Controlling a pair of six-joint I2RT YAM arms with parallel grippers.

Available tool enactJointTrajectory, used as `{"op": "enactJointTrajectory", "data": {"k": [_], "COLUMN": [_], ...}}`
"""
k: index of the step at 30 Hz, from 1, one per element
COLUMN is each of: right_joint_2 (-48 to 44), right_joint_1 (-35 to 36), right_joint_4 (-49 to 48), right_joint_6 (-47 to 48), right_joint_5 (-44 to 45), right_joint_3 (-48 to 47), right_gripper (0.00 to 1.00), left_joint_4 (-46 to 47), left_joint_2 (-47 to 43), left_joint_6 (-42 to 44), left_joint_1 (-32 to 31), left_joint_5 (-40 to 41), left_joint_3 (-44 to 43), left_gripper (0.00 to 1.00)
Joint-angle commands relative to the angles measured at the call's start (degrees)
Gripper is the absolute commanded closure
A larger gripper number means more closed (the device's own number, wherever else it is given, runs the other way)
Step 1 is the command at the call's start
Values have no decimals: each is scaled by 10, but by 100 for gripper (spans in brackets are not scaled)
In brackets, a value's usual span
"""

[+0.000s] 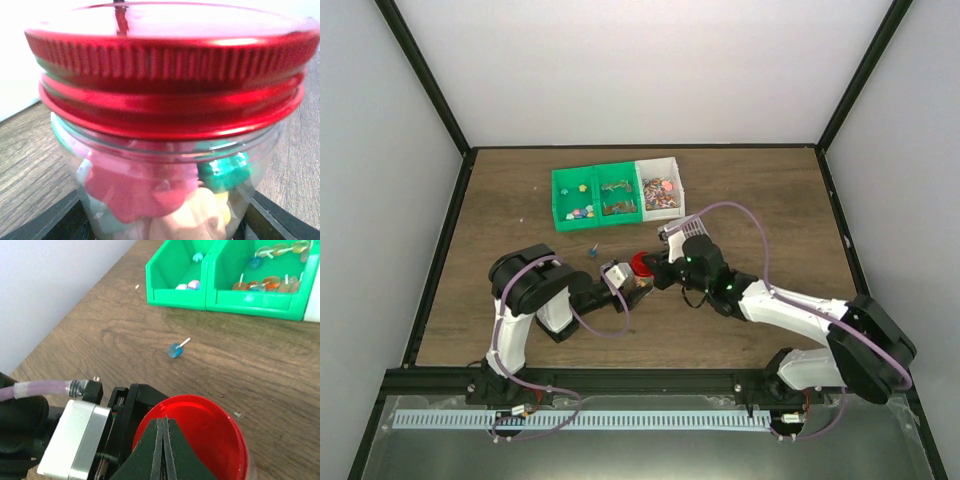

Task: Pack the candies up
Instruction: Screw the bottle lid onto the packing bottle.

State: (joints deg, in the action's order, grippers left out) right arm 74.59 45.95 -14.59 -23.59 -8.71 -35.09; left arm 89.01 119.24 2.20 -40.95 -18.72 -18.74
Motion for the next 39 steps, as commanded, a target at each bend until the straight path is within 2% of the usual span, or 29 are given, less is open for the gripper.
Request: {"op": "enactJointTrajectory", "data": {"k": [1,5,6,9,11,18,24,34,39], "right_joint_2": [-31,-35,-37,-37,-30,25,69,103,115], "right_joint_1": [-2,-54,-65,-101,-120,-160,-160,-160,-159], "right_joint_4": [2,-6,-10,-37,-55,-123,-146,-158,-171], "right_joint_6": [-2,-10,-10,-6,-4,-12,-14,-16,-24], "right_joint_5": [53,22,19,-32,-85,-238,-284,-309,-320], "right_joint_3": [-11,-5,-2,9,16,22,7,-4,7], "right_gripper": [99,95,89,63,60,60,68,80,95], "left_joint_4": [126,126,126,126,126,126,126,126,126], "left_joint_2": [66,64,64,67,67,72,74,72,73], "left_joint_6": [-11,-11,-11,-11,-13,-11,-9,-10,-12], "left_joint_1": [9,9,9,9,9,9,9,9,9], "left_joint_5": [15,12,10,6,5,2,3,5,10], "left_joint_3": [33,35,35,35,35,36,37,38,37], "left_gripper": [35,35,35,35,35,35,35,35,35]}}
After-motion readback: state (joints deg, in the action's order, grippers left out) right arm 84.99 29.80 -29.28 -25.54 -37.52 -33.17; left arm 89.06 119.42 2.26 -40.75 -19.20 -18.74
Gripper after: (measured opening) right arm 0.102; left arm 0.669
